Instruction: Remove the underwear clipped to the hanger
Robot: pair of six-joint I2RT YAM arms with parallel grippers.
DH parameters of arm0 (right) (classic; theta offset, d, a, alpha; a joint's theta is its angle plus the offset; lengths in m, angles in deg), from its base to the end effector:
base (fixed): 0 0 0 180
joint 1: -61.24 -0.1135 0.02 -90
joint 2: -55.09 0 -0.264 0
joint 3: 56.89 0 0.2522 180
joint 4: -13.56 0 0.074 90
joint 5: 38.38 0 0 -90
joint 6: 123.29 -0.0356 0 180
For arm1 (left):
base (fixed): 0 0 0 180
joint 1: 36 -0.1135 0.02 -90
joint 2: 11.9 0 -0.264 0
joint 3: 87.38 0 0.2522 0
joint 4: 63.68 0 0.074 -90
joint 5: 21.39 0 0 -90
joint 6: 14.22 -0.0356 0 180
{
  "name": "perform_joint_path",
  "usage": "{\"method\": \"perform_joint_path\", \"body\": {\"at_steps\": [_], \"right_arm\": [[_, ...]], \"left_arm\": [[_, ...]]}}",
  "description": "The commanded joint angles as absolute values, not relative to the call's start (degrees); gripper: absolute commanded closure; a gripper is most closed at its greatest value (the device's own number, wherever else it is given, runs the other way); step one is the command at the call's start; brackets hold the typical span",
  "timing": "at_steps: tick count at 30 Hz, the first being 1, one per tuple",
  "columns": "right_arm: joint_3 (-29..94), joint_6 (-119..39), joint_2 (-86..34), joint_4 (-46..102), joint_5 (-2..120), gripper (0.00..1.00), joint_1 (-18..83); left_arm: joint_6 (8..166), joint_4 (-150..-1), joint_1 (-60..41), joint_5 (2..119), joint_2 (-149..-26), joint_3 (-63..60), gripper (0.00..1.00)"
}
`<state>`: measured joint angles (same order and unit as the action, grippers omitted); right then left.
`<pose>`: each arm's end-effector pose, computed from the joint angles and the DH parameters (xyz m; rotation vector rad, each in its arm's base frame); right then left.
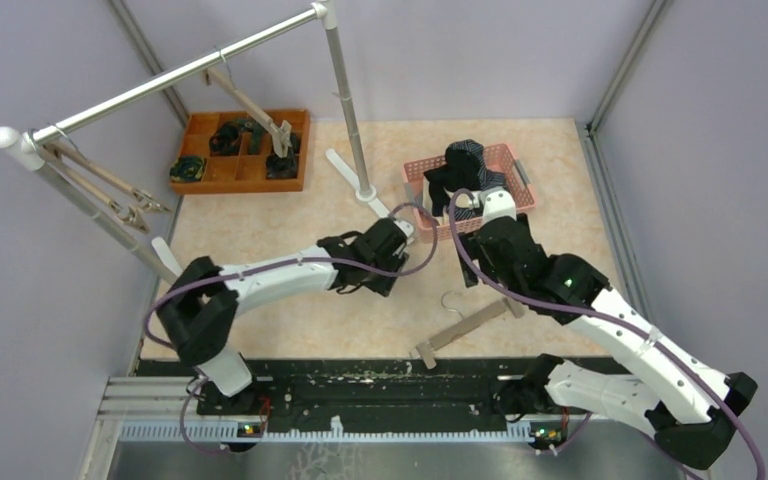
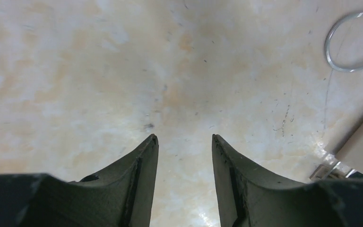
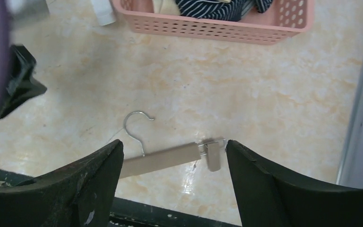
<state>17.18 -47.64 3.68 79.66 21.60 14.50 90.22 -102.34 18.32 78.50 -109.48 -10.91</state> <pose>0.1255 0.1074 0.3449 -0.3689 2.1776 -0.0269 0.2062 -0.2767 0.1901 0.8307 2.4681 -0.2112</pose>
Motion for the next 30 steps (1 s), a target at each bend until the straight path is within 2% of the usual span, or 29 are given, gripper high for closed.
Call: {"method": "perform_joint_path", "body": {"at_steps": [1, 3, 6, 10, 13, 16, 19, 23, 30], "right_arm": [[18.1, -49.0, 3.0, 79.6, 28.2, 0.22, 13.9], [18.2, -50.3, 0.7, 80.0, 30.6, 0.26, 13.9], [16.4, -53.6, -3.2, 79.7, 35.6, 0.37, 13.9], [13.7, -56.9, -7.8, 77.9, 41.6, 0.46, 13.9], [11.2, -58.1, -8.2, 76.7, 44.4, 0.55, 13.8], [8.7, -59.7, -8.2, 76.8, 46.9, 0.61, 13.9], [6.4, -61.4, -7.7, 76.4, 47.0, 0.67, 13.8], [3.9, -63.4, -8.4, 73.6, 46.4, 0.74, 13.8], [2.4, -65.4, -15.2, 70.1, 42.0, 0.75, 13.8]], "left_arm": [[92.8, -101.5, 16.3, 84.8, -98.3, -10.5, 0.5], [92.8, -100.2, 16.1, 86.7, -93.4, -10.9, 0.5], [91.9, -98.0, 16.1, 90.4, -86.3, -12.6, 0.47], [92.9, -101.7, 14.3, 91.7, -81.9, -14.2, 0.46], [95.1, -103.3, 10.7, 86.5, -81.0, -16.0, 0.51], [96.4, -100.4, 8.6, 82.5, -78.2, -18.6, 0.62], [96.3, -96.6, 7.2, 82.3, -73.9, -21.0, 0.63], [95.4, -93.3, 5.9, 83.3, -68.2, -23.2, 0.63], [95.1, -91.6, 5.7, 84.7, -61.4, -28.5, 0.61]]}}
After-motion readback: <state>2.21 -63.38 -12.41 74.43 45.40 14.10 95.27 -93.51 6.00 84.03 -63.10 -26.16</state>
